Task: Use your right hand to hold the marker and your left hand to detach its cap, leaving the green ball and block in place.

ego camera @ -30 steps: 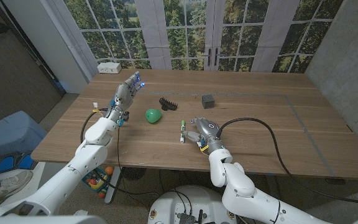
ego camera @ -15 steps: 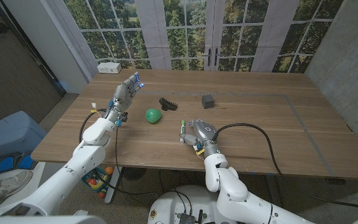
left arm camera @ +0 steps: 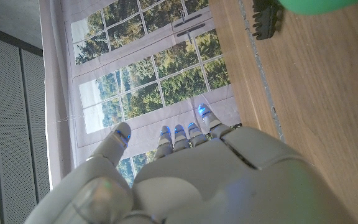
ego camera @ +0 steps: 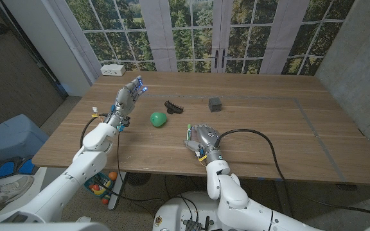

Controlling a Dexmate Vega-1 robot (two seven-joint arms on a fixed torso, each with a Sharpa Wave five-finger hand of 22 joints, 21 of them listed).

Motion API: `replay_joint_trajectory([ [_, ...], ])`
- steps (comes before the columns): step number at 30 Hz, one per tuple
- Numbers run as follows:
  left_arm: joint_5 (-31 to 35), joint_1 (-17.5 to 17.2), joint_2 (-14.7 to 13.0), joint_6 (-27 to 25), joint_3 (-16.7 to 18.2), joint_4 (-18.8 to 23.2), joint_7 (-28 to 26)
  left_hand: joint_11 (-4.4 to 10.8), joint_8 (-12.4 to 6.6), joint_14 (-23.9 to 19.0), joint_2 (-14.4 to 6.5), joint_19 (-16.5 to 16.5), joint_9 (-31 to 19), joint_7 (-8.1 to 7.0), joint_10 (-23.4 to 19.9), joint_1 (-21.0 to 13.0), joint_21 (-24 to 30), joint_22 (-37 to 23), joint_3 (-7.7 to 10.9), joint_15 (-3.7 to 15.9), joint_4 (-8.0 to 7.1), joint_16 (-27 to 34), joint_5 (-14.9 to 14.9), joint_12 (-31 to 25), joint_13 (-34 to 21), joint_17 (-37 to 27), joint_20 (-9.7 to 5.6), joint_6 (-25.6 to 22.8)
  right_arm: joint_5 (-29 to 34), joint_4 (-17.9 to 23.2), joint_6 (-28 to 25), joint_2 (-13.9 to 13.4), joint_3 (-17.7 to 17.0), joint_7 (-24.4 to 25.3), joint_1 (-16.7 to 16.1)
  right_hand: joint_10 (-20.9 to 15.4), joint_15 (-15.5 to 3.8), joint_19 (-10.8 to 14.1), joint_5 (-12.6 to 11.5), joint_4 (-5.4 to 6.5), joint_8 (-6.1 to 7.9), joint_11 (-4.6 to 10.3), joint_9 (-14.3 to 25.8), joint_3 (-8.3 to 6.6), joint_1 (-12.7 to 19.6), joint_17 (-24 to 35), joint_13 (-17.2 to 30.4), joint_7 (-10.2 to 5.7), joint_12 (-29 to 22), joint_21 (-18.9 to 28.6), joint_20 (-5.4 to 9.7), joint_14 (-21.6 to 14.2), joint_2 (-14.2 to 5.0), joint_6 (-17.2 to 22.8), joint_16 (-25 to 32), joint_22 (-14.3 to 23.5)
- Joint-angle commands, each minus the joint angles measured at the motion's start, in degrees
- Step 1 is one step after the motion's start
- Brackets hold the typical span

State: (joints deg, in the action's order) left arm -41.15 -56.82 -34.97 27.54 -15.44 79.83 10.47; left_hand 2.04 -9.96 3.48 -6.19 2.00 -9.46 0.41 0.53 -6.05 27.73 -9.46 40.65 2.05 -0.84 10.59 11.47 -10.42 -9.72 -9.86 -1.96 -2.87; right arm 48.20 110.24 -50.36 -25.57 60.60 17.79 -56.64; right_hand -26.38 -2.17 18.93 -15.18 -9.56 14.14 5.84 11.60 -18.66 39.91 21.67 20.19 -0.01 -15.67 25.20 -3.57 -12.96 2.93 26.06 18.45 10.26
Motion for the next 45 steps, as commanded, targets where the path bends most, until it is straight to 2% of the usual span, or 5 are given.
replay_joint_trajectory([
  [1,-0.64,0.37,-0.31,0.76,0.25,-1.18,2.11,0.12,-0.25,-0.49,-3.45,-0.51,-0.26,0.11,-0.14,0.2,-0.17,-0.24,0.35,0.72,-0.1,-0.09,0.49,-0.36,-0.2,-0.06,-1.66,-0.61,2.47,-4.21,-6.22,2.56,3.06,-1.95,2.79,0.63,-2.79,0.08,-0.67,-0.17,-0.37,0.04,0.31,-0.18,1.92,0.34,0.47,-0.15,0.13,-0.14,0.11,0.53,-0.2,-0.47,0.18,0.17],
  [17,-1.06,2.81,0.38,1.2,-0.53,-3.85,5.23,0.22,-0.25,-0.55,-3.02,-0.8,-0.26,0.11,-0.14,0.5,-0.6,-0.25,0.31,0.8,-0.08,-0.09,0.47,-0.35,-0.2,-0.08,-1.5,-0.65,5.43,-7.03,-16.1,2.8,6.56,-2.05,6.95,-6.68,-7.65,4.94,0.24,0.2,1.48,1.39,0.45,-1.51,12.09,2.62,3.53,-2.67,-2.88,0.41,2.95,-8.27,-5.46,4.46,6.23,0.27],
  [32,-0.78,3.74,0.85,1.64,-0.73,-4.62,5.44,0.04,-0.46,-0.82,-2.79,-1.37,-0.27,0.14,-0.6,0.47,-0.92,-0.26,0.43,0.83,0.33,-0.11,0.47,-0.5,-0.19,0.04,-1.42,-1.33,8.5,-5.6,-26.81,-1.0,15.65,-13.53,16.46,-22.2,-8.99,4.8,2.08,2.49,5.46,4.26,0.15,5.28,5.76,9.49,8.36,-4.57,-10.4,-0.51,2.09,-18.12,-4.16,17.51,14.99,0.48],
  [40,-0.53,3.77,0.81,1.32,-0.84,-4.32,4.93,0.03,-0.5,-0.99,-2.78,-1.63,-0.28,0.12,-0.82,0.39,-1.11,-0.27,0.54,0.83,0.59,-0.11,0.47,-0.55,-0.2,0.09,-1.38,-1.6,7.89,-6.13,-24.7,-2.57,16.2,-10.12,16.84,-30.26,-10.86,8.07,2.46,-1.46,8.75,6.19,-0.04,-0.24,18.89,12.7,8.65,-9.72,-12.46,0.74,6.25,-25.05,-9.43,27.07,18.2,0.58],
  [45,-0.12,3.76,0.76,1.29,-0.95,-3.97,4.47,0.01,-0.47,-0.93,-2.35,-1.72,-0.29,0.07,-0.87,0.38,-1.31,-0.28,0.46,0.92,0.96,-0.21,0.41,-0.53,-0.2,0.16,-1.47,-1.64,6.26,-6.39,-20.84,-3.45,13.28,-5.56,14.67,-32.47,-10.85,8.93,3.86,-0.95,11.18,5.92,-0.14,-1.01,22.23,13.92,7.29,-10.78,-11.79,1.37,7.35,-26.65,-9.27,33.42,19.04,0.66],
])
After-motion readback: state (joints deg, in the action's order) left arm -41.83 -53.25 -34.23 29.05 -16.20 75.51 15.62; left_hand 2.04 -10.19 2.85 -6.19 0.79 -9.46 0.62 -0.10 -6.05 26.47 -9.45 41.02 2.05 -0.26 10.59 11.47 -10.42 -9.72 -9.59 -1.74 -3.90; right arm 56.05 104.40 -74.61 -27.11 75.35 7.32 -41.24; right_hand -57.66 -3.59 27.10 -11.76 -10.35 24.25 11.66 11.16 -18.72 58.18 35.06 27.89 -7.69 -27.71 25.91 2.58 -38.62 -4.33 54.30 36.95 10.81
